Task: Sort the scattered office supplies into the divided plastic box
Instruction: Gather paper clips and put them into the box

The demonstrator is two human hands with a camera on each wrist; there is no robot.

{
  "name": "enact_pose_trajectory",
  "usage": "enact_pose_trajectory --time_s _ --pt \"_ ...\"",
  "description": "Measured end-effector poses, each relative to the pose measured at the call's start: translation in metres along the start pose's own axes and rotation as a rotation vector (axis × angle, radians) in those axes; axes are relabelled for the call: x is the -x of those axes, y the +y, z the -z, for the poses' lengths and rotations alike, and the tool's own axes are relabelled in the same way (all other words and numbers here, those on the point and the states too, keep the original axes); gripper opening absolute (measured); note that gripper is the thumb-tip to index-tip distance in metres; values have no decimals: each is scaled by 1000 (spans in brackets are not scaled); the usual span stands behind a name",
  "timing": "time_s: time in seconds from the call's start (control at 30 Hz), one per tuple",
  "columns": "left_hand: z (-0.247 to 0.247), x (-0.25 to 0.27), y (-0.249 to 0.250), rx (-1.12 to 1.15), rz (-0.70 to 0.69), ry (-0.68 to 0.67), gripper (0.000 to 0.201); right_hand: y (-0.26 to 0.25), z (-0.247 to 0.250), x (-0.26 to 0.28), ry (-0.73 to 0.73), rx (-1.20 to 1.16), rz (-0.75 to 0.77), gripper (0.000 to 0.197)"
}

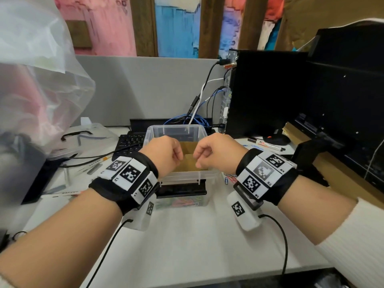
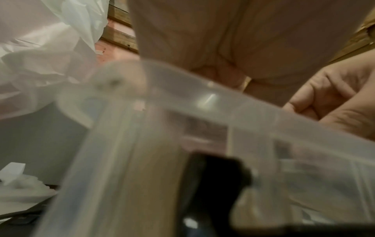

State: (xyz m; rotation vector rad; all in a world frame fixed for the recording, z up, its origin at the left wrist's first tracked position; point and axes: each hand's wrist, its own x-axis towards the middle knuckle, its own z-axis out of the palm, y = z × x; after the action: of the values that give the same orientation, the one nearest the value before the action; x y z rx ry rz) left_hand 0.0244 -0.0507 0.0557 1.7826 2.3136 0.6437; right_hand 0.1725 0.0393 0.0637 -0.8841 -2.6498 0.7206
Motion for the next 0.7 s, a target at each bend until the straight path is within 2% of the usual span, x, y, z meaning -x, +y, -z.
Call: enact_pose_trajectory --time_s 0.1,0.23,0.33,0.4,0.47,0.57,0.7 --pt "1 3 10 34 -21 -3 23 9 5 4 54 -85 -5 11" --pt "0 11 45 103 -157 33 11 30 21 16 136 -127 -72 7" --pt "-12 14 75 182 -267 38 7 56 30 27 82 -63 -204 5" --pt "-30 14 93 216 -308 -5 6 75 31 35 23 53 -304 8" --pt "-53 10 107 206 -292 -82 7 92 29 43 -23 161 -400 11" --pt "-88 -2 122 36 -200 -234 10 112 25 52 -137 331 -538 13" --pt "-113 -23 125 -179 -65 -400 25 139 13 62 -259 547 -545 26"
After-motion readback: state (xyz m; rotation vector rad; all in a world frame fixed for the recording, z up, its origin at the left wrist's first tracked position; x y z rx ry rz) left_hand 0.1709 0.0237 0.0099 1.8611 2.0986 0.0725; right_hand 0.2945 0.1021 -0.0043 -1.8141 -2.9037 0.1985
